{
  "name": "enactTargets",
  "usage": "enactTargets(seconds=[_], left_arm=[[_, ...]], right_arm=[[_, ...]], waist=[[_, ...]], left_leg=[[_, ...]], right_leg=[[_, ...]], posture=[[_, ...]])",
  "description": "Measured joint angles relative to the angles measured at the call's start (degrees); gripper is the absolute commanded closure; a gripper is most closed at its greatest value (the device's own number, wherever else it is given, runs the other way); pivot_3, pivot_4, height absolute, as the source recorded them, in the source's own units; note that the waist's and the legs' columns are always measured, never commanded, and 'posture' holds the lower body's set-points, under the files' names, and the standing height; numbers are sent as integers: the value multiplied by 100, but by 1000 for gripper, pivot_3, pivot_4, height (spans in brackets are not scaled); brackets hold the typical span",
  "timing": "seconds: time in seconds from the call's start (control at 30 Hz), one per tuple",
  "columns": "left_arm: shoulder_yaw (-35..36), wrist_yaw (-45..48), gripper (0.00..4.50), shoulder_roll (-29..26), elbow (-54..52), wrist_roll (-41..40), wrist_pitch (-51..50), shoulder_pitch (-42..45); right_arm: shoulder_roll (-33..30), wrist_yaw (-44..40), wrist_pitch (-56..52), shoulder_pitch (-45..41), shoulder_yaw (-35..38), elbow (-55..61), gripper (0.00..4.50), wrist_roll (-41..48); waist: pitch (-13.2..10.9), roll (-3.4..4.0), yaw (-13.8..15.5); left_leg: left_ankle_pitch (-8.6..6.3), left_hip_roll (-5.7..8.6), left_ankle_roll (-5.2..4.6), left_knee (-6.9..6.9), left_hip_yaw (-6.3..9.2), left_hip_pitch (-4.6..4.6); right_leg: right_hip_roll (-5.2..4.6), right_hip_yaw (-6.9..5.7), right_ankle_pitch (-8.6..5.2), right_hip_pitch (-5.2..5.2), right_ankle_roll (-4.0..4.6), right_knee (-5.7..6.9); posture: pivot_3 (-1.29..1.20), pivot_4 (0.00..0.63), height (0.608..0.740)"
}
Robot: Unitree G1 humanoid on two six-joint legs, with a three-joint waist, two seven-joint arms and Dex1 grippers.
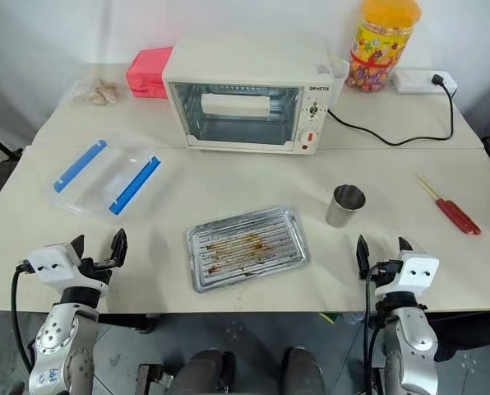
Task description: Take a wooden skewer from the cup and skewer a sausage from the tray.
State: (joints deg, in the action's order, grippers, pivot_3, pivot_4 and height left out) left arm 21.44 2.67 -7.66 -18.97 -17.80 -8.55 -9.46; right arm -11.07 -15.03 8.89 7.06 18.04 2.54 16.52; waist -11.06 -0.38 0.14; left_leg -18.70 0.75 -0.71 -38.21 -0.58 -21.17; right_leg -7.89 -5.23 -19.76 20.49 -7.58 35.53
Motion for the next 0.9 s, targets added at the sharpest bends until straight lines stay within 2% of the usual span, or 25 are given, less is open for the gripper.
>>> enactTargets(seconds=[0.9], left_arm=[[-73,-18,25,31,257,49,114,211]], right_arm=[[-8,31,87,-124,0,-101,0,-72]], waist=[[0,0,-6]], left_leg=[[-1,-6,2,4,-16,0]], right_leg=[[7,18,0,11,0,0]], posture=[[0,150,740]])
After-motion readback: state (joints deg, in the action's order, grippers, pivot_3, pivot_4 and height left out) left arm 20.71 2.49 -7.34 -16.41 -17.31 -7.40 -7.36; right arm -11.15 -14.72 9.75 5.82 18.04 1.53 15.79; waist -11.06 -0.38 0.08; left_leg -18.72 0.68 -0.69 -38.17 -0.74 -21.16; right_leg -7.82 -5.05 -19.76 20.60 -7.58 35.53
